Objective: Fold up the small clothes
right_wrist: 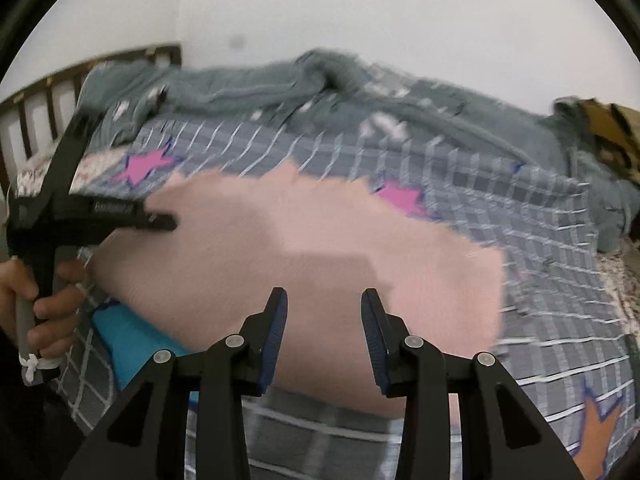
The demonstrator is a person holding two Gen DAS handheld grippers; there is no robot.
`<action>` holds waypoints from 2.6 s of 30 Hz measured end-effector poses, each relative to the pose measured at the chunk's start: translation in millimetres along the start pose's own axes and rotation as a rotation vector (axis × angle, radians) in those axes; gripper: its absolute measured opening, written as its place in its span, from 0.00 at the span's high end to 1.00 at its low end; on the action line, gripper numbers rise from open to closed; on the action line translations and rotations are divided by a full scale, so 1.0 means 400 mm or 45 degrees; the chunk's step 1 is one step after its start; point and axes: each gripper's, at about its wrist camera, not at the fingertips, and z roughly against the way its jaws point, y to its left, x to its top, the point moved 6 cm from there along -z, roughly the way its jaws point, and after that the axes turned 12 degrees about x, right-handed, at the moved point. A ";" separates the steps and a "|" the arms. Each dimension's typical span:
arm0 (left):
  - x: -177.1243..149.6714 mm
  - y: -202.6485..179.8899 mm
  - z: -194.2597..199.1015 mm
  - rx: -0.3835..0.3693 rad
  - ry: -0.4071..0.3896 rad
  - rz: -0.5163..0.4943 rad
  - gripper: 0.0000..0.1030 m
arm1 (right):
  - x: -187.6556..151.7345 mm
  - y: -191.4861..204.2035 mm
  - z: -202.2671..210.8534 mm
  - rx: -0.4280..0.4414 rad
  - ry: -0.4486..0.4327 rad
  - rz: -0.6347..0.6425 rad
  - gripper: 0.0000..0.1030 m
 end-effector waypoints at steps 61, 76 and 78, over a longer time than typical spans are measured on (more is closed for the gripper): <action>-0.054 -0.338 0.118 -0.015 -0.203 -0.336 0.36 | 0.049 -0.300 0.166 0.412 -0.249 -0.511 0.56; -0.109 -0.229 0.101 -0.268 -0.077 -0.206 0.36 | 0.003 -0.204 0.096 0.265 -0.106 -0.351 0.95; -0.118 -0.242 0.109 -0.307 -0.073 -0.225 0.36 | -0.015 -0.226 0.124 0.226 -0.170 -0.357 0.95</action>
